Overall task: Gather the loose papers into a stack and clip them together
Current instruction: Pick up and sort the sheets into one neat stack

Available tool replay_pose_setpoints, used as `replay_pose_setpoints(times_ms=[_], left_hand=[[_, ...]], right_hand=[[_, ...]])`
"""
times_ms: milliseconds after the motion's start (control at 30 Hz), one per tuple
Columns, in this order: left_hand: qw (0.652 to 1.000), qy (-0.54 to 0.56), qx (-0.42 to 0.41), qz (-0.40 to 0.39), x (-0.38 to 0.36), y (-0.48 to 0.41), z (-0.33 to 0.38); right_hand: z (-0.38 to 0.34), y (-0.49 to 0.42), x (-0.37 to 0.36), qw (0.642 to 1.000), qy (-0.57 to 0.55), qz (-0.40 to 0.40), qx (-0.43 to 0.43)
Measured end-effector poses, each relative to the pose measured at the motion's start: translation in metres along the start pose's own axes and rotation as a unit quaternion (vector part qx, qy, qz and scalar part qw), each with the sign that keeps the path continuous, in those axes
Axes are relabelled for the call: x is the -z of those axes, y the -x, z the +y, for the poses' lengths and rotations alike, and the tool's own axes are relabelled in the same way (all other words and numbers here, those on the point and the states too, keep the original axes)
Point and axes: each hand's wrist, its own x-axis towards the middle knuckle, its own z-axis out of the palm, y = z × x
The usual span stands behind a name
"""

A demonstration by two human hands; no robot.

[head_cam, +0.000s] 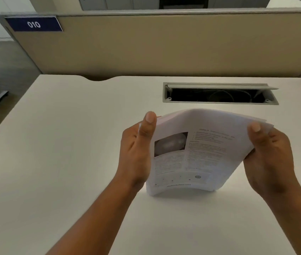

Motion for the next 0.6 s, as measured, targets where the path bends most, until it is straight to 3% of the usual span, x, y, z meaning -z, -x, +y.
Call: replay_pose_setpoints(times_ms=[133,467,600], left_hand=[[1.0,0.012,0.018,0.008,-0.001,0.001,-0.001],[0.999,0.045,-0.028,-0.001,-0.003,-0.002,-0.008],[0.994,0.036,-0.058,-0.081,0.007,-0.001,-0.026]], right_hand=[[-0.004,-0.004,0.006,1.0,0.02,0.015,0.007],[0.007,-0.003,0.019,0.999,-0.023,0.023,-0.008],[0.023,0.003,0.023,1.0,-0.008,-0.021,-0.015]])
